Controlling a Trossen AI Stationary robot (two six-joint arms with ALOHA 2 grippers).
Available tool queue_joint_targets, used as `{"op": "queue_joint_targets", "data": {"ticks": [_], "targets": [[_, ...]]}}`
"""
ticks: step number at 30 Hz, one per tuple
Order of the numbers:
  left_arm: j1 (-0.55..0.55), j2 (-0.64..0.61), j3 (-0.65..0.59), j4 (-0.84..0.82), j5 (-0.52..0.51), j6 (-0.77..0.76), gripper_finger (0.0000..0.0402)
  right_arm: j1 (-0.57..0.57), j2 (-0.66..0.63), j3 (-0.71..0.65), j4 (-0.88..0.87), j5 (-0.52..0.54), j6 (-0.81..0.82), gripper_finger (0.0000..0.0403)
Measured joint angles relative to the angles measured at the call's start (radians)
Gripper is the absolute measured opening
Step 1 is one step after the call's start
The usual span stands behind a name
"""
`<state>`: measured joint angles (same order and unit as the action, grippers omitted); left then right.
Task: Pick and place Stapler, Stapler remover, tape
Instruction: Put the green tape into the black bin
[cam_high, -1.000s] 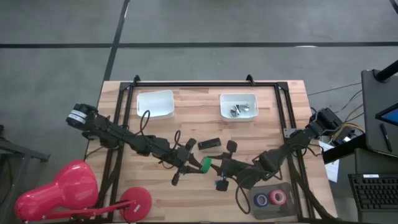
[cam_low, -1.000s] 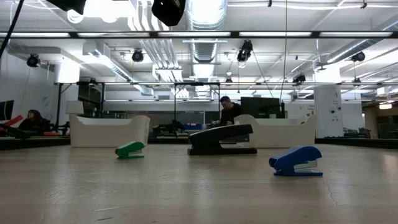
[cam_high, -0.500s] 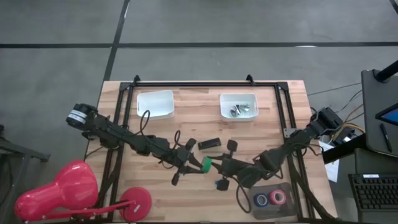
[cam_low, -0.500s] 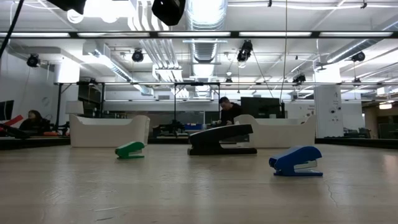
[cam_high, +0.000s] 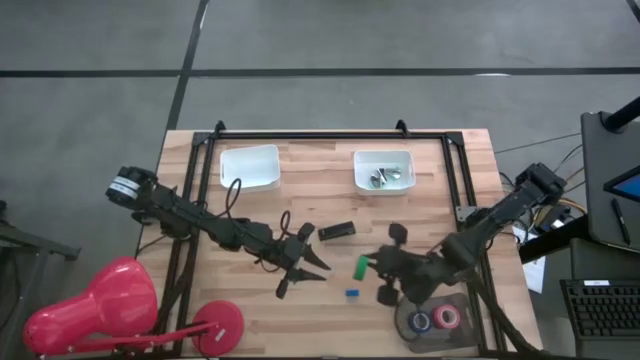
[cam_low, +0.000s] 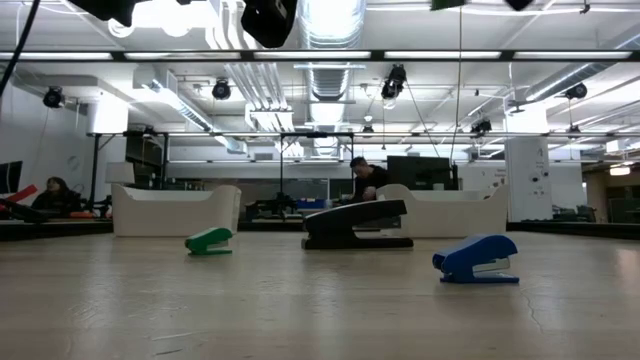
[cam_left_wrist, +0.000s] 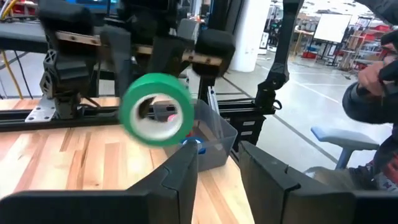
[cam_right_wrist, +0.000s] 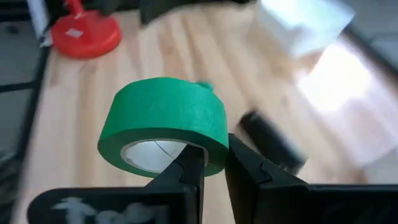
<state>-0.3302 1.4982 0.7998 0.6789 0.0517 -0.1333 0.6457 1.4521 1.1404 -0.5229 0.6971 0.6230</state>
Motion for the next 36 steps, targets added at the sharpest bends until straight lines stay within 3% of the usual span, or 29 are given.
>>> {"op": "queue_joint_targets", "data": {"ticks": [7,18,25,36], "targets": [[0.0,0.0,0.0,0.002,-0.012,0.001,0.0119,0.086,-0.041,0.0,-0.183,-0.264,0.325,0.0036],[0.001,0.0,-0.001,0.001,-0.019,0.0,0.0117,0.159,-0.003,0.0,-0.323,-0.738,0.664,0.0038],[0.001,0.0,-0.002,0.001,-0.019,-0.001,0.0115,0.194,0.038,0.0,-0.342,-0.871,0.81,0.0038],[0.001,0.0,-0.002,0.001,-0.019,-0.006,0.0115,0.187,0.159,-0.011,-0.337,-0.956,0.793,0.0038]]}}
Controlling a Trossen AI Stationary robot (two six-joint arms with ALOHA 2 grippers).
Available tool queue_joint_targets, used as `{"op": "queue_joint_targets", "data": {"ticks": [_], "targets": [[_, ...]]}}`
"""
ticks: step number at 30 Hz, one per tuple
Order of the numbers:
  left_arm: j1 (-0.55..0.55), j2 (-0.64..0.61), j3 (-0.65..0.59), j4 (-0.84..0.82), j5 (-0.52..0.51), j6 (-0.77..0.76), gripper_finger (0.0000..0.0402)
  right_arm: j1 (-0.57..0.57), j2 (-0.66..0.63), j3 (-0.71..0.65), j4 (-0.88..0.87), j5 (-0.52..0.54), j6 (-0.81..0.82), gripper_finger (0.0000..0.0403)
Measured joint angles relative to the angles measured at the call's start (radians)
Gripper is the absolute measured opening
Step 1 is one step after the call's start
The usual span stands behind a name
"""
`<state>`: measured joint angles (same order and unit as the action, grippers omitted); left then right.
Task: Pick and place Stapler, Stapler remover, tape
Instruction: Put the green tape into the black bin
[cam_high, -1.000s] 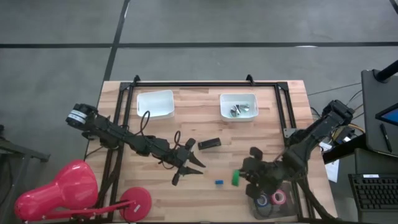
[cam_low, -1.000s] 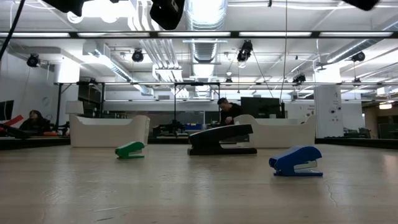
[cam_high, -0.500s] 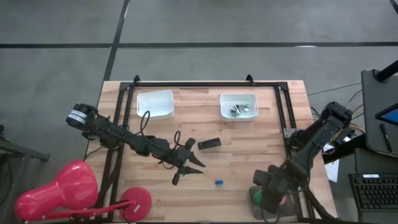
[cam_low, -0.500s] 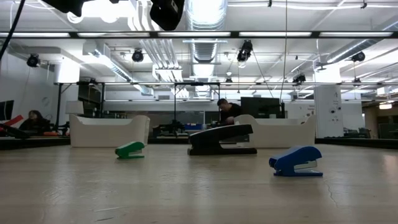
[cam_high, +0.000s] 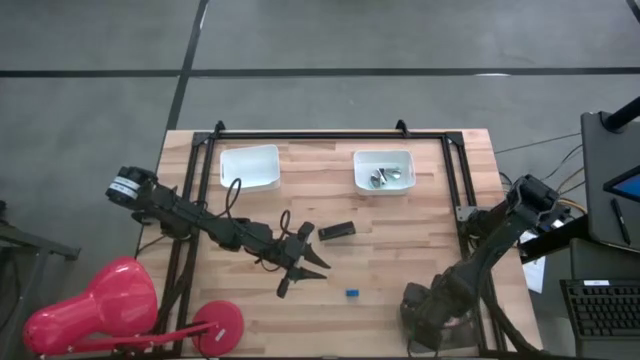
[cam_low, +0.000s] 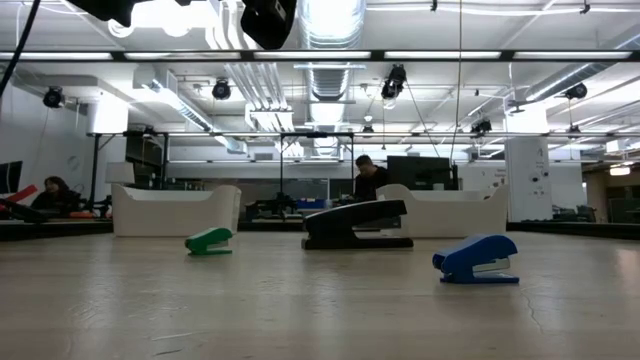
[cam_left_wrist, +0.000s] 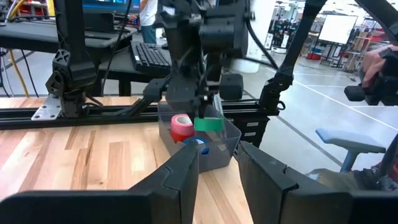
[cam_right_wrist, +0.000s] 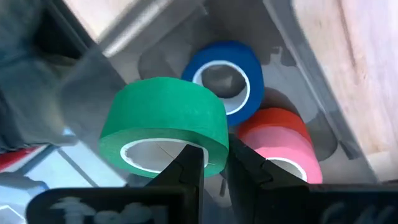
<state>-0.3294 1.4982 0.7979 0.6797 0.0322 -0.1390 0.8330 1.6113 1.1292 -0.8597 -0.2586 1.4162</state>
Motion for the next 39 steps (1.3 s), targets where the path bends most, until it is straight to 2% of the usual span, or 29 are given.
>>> {"op": "queue_joint_targets", "data": {"ticks": [7,11,22,39], "targets": [[0.0,0.0,0.0,0.0,0.0,0.0,0.0115,-0.008,0.07,-0.002,0.002,-0.074,-0.006,0.0038],[0.0,0.0,0.0,0.0,0.0,0.001,0.0115,-0.017,0.096,-0.002,0.003,-0.082,-0.009,0.0038],[0.0,0.0,0.0,0.0,0.0,0.001,0.0115,-0.041,0.125,-0.004,-0.001,-0.063,0.009,0.0055],[0.0,0.0,0.0,0.0,0.0,0.001,0.0115,-0.048,0.121,-0.006,-0.05,-0.026,0.033,0.0059]]}}
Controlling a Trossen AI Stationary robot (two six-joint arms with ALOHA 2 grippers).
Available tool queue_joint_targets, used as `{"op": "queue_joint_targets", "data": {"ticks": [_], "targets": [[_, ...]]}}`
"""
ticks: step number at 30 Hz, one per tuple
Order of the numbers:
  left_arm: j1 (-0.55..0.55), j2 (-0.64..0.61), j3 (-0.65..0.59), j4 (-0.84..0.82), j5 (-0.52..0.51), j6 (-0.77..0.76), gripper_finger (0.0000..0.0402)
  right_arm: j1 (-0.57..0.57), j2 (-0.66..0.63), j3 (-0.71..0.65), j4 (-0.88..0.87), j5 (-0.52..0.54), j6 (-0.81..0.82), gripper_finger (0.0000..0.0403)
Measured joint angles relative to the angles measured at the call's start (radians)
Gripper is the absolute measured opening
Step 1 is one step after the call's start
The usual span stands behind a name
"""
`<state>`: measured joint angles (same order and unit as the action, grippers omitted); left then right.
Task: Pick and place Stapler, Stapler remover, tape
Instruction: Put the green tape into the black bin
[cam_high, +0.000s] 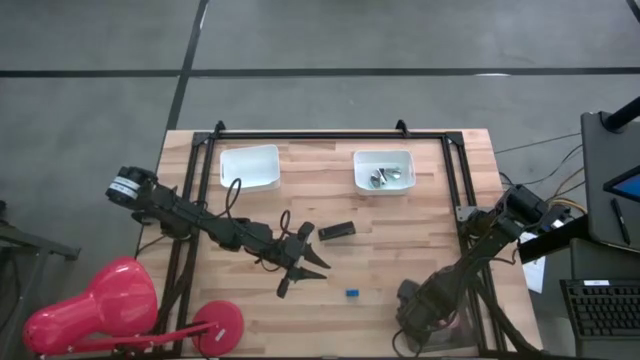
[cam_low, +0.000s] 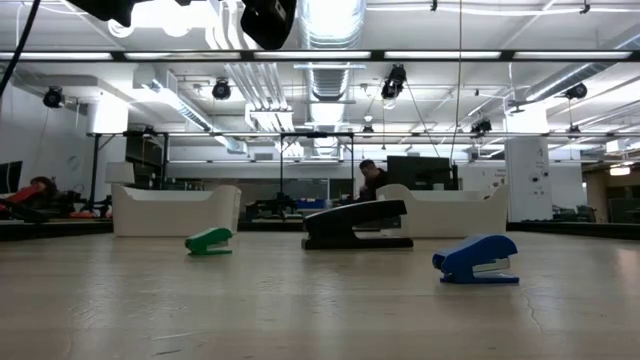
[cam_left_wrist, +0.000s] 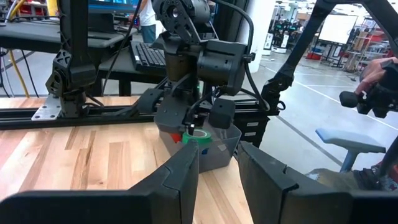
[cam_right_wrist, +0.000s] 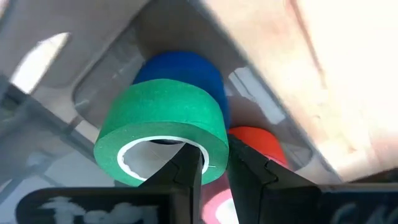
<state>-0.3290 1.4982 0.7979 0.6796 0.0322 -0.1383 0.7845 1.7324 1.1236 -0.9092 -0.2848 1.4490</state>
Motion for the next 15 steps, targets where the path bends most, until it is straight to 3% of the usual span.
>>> {"op": "queue_joint_targets", "data": {"ticks": [15], "targets": [[0.0,0.0,0.0,0.0,0.0,0.0,0.0115,0.0,-0.021,-0.001,0.0,0.037,-0.012,0.0059]]}}
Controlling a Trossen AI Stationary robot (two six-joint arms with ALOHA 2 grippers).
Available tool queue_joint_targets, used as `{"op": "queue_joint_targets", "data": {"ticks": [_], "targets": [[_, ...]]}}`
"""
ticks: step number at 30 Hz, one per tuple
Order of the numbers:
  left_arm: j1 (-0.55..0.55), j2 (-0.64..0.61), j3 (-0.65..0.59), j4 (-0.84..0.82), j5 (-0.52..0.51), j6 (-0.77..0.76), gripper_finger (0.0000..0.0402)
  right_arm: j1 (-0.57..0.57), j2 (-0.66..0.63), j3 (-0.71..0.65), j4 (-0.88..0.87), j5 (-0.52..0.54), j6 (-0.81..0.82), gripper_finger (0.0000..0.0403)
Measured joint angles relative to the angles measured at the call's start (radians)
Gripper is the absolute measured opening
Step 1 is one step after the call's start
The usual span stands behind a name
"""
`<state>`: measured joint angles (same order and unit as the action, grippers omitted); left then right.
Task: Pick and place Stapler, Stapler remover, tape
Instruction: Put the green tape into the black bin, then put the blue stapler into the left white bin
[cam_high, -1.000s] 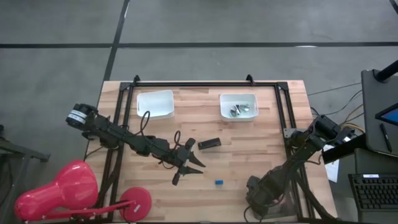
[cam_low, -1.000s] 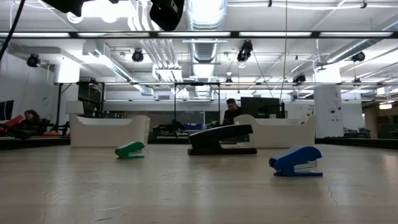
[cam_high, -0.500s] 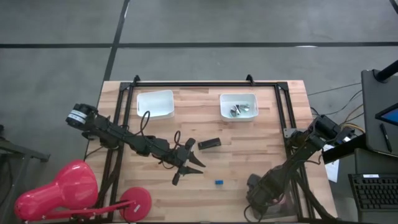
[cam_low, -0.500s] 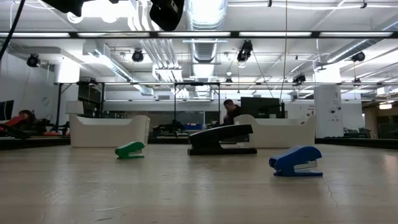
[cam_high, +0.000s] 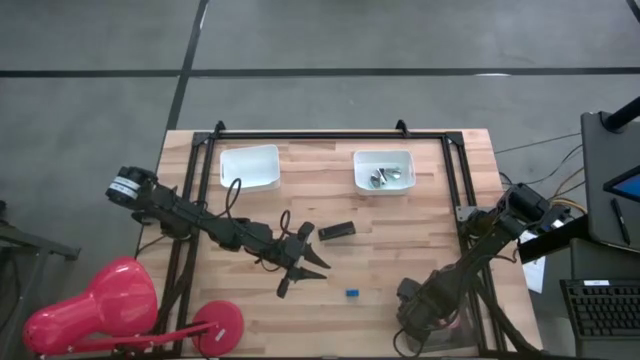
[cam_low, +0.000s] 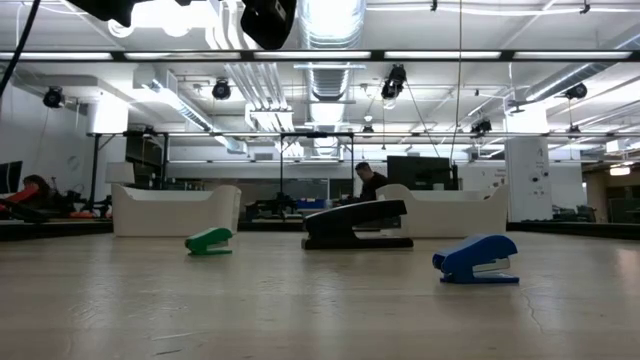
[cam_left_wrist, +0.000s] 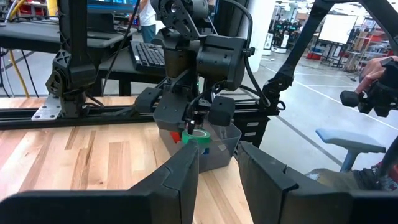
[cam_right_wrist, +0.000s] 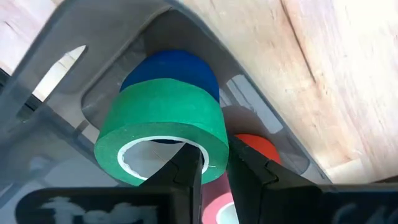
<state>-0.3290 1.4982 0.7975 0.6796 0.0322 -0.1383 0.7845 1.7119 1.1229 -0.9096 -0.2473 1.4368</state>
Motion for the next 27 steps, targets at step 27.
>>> {"op": "queue_joint_targets", "data": {"ticks": [27], "targets": [[0.032,-0.046,0.001,-0.4,-0.24,-0.231,0.0115,0.016,-0.188,0.0,-0.011,0.215,-0.029,0.0164]]}}
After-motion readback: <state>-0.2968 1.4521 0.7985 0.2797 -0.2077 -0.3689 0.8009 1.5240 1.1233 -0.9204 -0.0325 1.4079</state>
